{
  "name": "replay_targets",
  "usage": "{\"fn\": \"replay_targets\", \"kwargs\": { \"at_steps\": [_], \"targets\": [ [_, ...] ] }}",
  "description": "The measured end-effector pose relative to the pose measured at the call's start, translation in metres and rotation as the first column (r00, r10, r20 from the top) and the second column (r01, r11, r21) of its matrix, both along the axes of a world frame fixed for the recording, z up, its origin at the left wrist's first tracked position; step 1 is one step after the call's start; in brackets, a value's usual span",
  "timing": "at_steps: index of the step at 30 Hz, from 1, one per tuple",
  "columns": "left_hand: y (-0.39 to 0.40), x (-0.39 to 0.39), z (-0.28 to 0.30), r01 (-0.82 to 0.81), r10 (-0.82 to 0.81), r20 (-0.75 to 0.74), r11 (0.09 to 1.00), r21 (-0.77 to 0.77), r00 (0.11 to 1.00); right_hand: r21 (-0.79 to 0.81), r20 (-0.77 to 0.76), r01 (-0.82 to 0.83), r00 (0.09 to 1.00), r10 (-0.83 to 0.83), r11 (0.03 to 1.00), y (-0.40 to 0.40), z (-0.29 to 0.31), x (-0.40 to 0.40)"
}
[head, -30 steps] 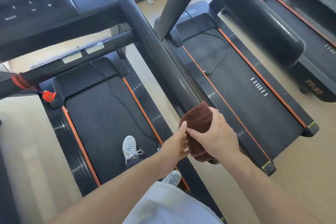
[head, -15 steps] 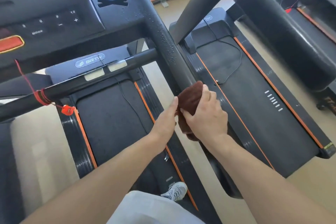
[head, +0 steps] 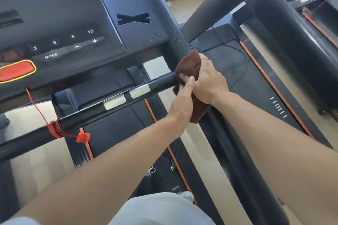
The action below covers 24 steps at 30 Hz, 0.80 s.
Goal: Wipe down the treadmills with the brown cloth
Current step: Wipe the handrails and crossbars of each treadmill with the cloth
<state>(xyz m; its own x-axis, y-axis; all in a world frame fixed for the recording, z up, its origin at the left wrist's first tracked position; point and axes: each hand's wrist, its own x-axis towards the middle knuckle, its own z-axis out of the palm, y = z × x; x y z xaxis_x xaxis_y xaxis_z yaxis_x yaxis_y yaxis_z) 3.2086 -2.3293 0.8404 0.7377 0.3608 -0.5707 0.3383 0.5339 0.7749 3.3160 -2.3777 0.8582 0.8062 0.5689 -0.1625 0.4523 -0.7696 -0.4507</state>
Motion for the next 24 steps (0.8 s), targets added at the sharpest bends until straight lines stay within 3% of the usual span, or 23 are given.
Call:
{"fn": "replay_targets", "kwargs": {
  "at_steps": [3, 6, 10, 15, 18, 21, 24],
  "targets": [
    [-0.002, 0.001, 0.001, -0.021, 0.023, 0.029, 0.997, -0.080, 0.999, 0.025, -0.004, -0.063, 0.998, 0.063, 0.998, -0.004, 0.003, 0.001],
    [-0.006, -0.004, 0.005, -0.034, 0.045, 0.071, 0.989, -0.143, 0.996, -0.101, 0.189, -0.184, 0.961, 0.200, 0.978, -0.008, -0.006, -0.011],
    [-0.028, -0.023, -0.007, -0.045, 0.066, 0.077, 0.970, -0.241, 0.995, -0.388, 0.460, -0.280, 0.767, 0.448, 0.878, -0.031, -0.030, -0.036],
    [-0.098, -0.062, -0.030, -0.063, 0.084, 0.050, 0.939, -0.337, 0.995, -0.561, 0.453, -0.307, 0.663, 0.596, 0.769, -0.100, -0.037, -0.081],
    [-0.151, -0.086, -0.039, -0.059, 0.078, 0.043, 0.940, -0.337, 0.996, -0.526, 0.457, -0.286, 0.699, 0.550, 0.801, -0.154, -0.044, -0.109],
    [-0.199, -0.107, -0.046, -0.037, 0.047, 0.021, 0.942, -0.333, 0.999, -0.334, 0.466, -0.222, 0.806, 0.365, 0.916, -0.210, -0.051, -0.134],
    [-0.237, -0.123, -0.048, 0.001, -0.003, -0.006, 0.951, -0.310, 1.000, -0.191, 0.348, -0.116, 0.921, 0.178, 0.975, -0.259, -0.054, -0.152]
  ]
}}
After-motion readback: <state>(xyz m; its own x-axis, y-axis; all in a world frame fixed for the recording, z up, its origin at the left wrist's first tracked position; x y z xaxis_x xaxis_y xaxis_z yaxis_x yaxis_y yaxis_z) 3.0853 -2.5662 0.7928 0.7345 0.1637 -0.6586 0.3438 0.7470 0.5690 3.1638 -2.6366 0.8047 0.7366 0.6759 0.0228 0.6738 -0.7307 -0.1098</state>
